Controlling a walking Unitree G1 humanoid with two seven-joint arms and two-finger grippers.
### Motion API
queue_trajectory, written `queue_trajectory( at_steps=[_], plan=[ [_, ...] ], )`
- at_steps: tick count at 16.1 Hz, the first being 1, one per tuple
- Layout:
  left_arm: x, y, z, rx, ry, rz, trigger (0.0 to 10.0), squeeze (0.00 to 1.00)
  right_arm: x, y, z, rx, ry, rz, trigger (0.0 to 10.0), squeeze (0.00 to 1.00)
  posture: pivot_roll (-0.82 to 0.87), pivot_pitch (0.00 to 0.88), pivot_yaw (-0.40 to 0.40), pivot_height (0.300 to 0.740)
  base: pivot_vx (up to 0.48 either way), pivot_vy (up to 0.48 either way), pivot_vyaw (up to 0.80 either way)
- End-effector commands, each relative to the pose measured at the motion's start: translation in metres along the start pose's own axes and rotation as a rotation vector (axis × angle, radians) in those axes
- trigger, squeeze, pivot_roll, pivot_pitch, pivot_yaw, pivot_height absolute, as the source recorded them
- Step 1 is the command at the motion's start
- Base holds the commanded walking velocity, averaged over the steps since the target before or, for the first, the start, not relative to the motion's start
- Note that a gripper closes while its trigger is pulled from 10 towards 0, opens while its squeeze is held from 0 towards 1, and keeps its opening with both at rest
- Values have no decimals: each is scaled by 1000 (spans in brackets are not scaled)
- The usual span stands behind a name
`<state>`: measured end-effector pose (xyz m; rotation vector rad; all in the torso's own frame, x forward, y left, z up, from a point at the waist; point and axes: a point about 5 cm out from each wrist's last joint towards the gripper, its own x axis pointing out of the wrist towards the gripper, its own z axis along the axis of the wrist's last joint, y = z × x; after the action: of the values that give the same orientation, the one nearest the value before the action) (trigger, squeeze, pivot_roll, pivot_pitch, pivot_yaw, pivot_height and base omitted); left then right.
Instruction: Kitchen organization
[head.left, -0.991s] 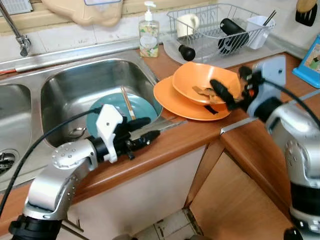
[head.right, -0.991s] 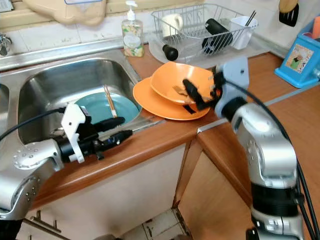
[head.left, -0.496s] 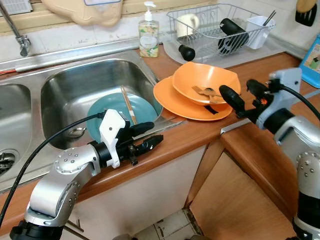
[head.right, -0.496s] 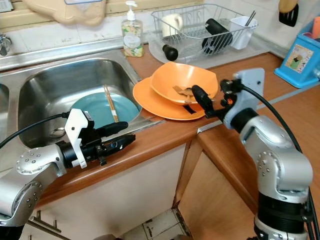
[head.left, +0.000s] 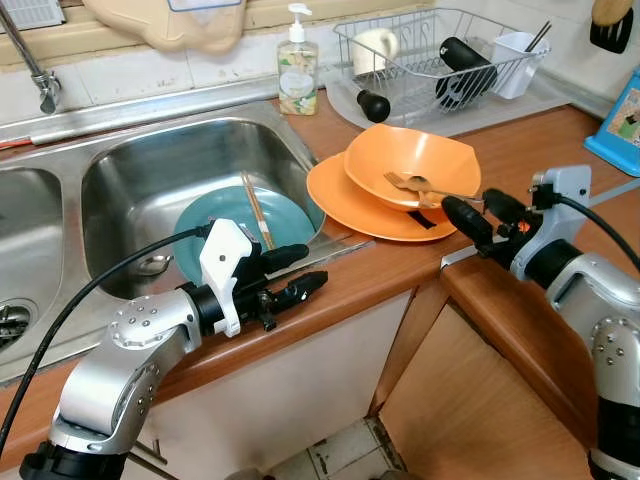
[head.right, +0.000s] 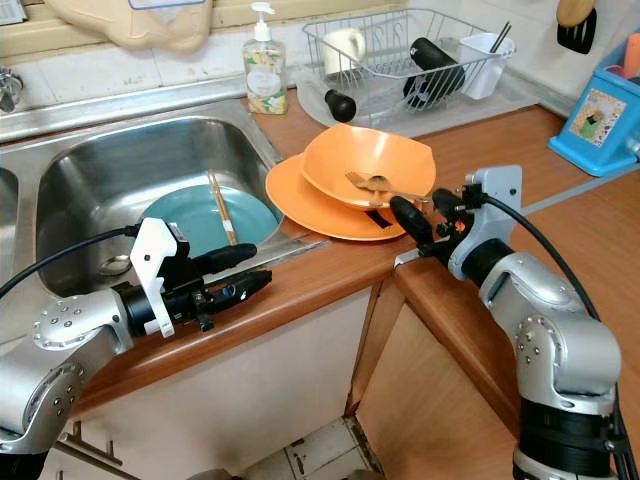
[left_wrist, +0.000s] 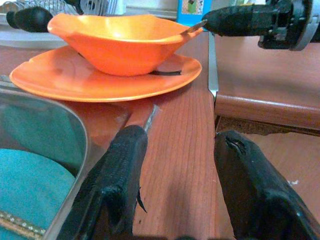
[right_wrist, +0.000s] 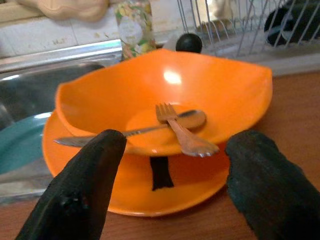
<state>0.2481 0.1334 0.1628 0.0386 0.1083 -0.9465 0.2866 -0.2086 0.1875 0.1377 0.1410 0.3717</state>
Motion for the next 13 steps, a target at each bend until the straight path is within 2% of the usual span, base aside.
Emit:
queue_trajectory(
  at_steps=[1, 2, 5, 8, 13],
  plan=[
    [-1, -3, 3, 12, 2, -11, 10000, 0, 3, -2, 3, -19, -14, -12, 980, 0, -136, 0, 23, 740, 0, 0, 0],
    [-2, -3, 3, 14, 4, -9, 10000, 0, 6, -2, 3, -11, -23, -1, 627, 0, -132, 0, 23, 740, 0, 0, 0],
    [-4, -2, 3, 18, 7, -8, 10000, 0, 12, -1, 1, -11, -23, 16, 549, 0, -127, 0, 23, 740, 0, 0, 0],
    [-4, -2, 4, 21, 8, -8, 10000, 0, 17, -1, 0, -13, -27, 30, 0, 0, -122, 0, 22, 740, 0, 0, 0],
    [-4, -2, 5, 28, 9, -11, 10000, 0, 19, -3, 1, 1, -40, 37, 0, 0, -120, 0, 24, 740, 0, 0, 0]
  ],
)
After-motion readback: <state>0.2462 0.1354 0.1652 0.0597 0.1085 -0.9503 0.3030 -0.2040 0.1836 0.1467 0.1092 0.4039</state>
